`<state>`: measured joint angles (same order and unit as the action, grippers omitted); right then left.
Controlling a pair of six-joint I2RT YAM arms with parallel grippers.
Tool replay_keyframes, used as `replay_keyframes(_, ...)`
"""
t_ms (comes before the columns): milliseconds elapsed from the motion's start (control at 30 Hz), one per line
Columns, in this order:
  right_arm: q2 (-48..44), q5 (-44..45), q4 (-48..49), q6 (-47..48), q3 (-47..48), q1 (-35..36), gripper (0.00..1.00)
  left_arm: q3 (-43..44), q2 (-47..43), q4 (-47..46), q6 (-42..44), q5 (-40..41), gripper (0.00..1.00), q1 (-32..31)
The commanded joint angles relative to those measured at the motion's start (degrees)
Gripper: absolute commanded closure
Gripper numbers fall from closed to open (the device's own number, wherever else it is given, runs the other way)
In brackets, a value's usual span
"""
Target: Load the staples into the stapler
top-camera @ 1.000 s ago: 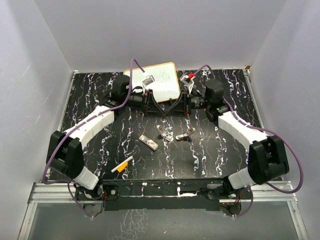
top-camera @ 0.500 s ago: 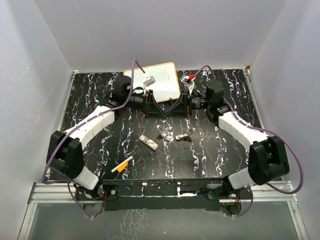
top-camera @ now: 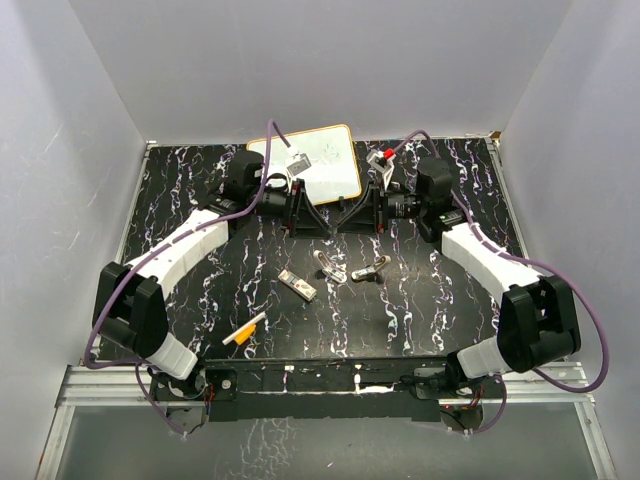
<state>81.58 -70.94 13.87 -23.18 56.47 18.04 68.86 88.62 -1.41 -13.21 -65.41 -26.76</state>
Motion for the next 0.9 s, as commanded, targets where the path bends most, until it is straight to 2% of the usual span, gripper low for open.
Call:
replay_keyframes(0, -2.67, 7.64, -13.24, 11.86, 4.13, -0.91, 0.87, 3.42, -2.93, 7.45, 9.82, -0.47, 0.54, -0.11)
replay_keyframes(67, -3.19, 12.2, -19.8, 16.81, 5.74, -0.85, 0.88, 4.09, -2.93, 12.76, 16.21, 2.52, 0.54, -0.13)
replay_keyframes(200, -4.96, 22.58, -30.66, 22.77, 7.65, -1.12, 0.89, 4.01, -2.3, 21.06, 30.52, 13.74, 0.54, -1.66)
replay_keyframes(233, -5.55, 25.01, -32.56, 23.46, 7.81, -1.5, 0.89, 4.04, -1.8, 22.33, 34.72, 16.04, 0.53, -2.38)
replay_keyframes(367, -7.09, 30.36, -37.82, 23.59, 7.82, -5.74, 0.89, 2.85, 1.66, 22.79, 42.53, 23.13, 0.51, -6.03)
replay_keyframes(600, -10.26, 34.22, -43.7, 22.84, 7.17, -14.89, 0.89, 3.97, 9.98, 19.47, 49.48, 27.69, 0.43, -13.32)
replay_keyframes(700, -11.16, 35.94, -45.62, 22.94, 7.17, -17.76, 0.89, 5.26, 13.6, 17.41, 50.02, 28.02, 0.38, -15.22)
replay_keyframes(867, -12.78, 37.39, -46.66, 23.23, 6.53, -20.47, 0.89, 7.0, 17.65, 14.75, 50.13, 29.28, 0.36, -17.7)
